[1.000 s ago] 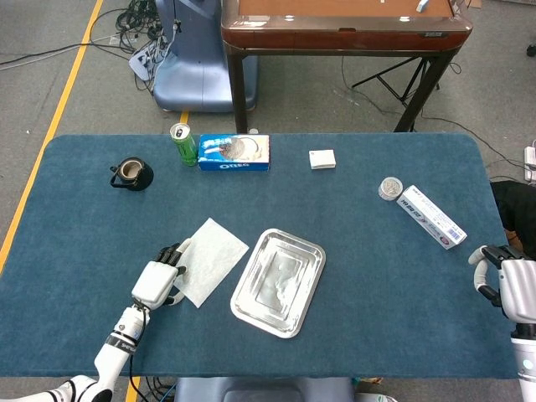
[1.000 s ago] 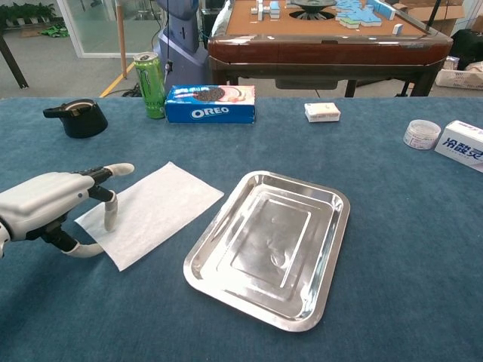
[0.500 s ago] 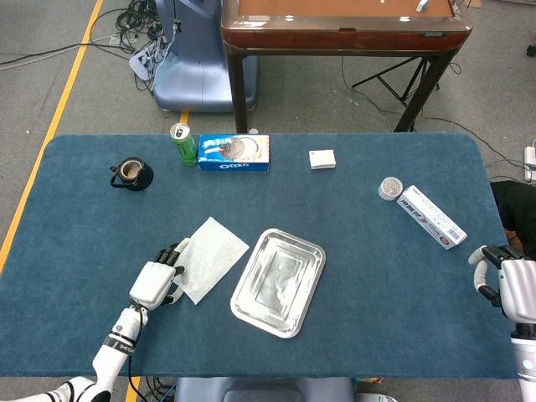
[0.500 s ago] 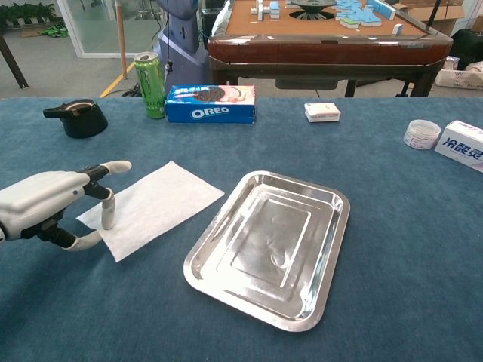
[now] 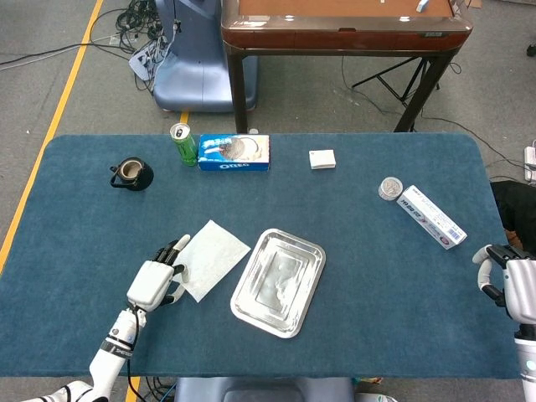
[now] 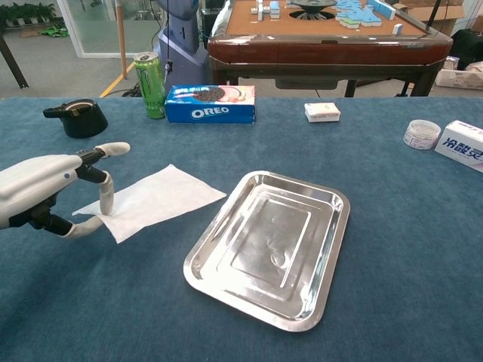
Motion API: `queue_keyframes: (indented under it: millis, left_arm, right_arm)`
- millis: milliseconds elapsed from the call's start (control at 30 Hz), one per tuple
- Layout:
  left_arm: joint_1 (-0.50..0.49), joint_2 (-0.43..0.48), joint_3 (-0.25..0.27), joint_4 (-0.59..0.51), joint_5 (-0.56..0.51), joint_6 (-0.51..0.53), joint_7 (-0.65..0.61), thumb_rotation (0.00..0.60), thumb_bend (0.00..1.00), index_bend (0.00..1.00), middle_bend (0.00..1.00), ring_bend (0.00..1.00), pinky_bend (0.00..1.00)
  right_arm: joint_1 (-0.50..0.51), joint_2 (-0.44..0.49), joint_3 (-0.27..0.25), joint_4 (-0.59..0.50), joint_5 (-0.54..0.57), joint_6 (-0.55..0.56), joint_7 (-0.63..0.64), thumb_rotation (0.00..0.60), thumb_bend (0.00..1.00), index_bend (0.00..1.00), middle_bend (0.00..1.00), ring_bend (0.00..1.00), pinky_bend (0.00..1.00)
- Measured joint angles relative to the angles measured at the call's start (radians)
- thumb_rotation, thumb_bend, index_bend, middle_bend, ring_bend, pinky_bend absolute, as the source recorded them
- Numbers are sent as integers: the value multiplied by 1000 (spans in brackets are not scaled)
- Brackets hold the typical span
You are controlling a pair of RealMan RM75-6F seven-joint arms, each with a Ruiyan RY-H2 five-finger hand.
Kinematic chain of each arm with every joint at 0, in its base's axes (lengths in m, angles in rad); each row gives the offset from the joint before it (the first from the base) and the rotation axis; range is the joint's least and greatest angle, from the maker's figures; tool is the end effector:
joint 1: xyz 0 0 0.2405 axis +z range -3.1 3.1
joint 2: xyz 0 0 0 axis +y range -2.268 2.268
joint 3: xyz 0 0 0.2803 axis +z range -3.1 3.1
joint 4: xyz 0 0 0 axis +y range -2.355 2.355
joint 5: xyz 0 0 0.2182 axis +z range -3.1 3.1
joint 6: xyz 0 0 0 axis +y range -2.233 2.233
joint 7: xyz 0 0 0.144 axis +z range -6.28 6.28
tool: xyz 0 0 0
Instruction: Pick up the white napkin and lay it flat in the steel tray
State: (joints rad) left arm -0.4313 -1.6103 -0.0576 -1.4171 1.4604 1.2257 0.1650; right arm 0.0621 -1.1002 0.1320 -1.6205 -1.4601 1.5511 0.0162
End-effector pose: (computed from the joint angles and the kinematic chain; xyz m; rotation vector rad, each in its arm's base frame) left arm -0.2333 0.2720 -0.0259 -1.7416 -0.9665 -1.0708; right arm -0.3340 -0.1921 0.1909 1.2527 -0.8261 0.9724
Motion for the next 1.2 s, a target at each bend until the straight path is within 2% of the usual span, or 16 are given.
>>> queue_keyframes:
  millis: [233, 400, 633, 1200]
  left_arm:
    - [4, 43, -18, -156, -48, 8, 181, 600, 396, 597, 0, 0, 163]
    - [3, 63, -41, -237, -137, 1, 292, 600, 396, 600, 0, 0, 163]
    - [-13, 83, -91, -263, -213, -14, 304, 600, 396, 605, 0, 0, 163]
    - [-93, 90, -169, -381, -225, -1, 351, 600, 396, 610, 0, 0, 172]
  right_arm:
    - [-9, 7, 5, -10, -7, 24, 36, 600, 694, 554, 569, 449, 560]
    - [-17, 16, 10, -14, -12, 43, 33, 600, 694, 555, 569, 450, 560]
    - [-18, 21, 13, -13, -10, 44, 30, 600, 695, 555, 569, 450, 560]
    - [-20, 23, 14, -13, -8, 43, 31, 600, 694, 555, 569, 450, 560]
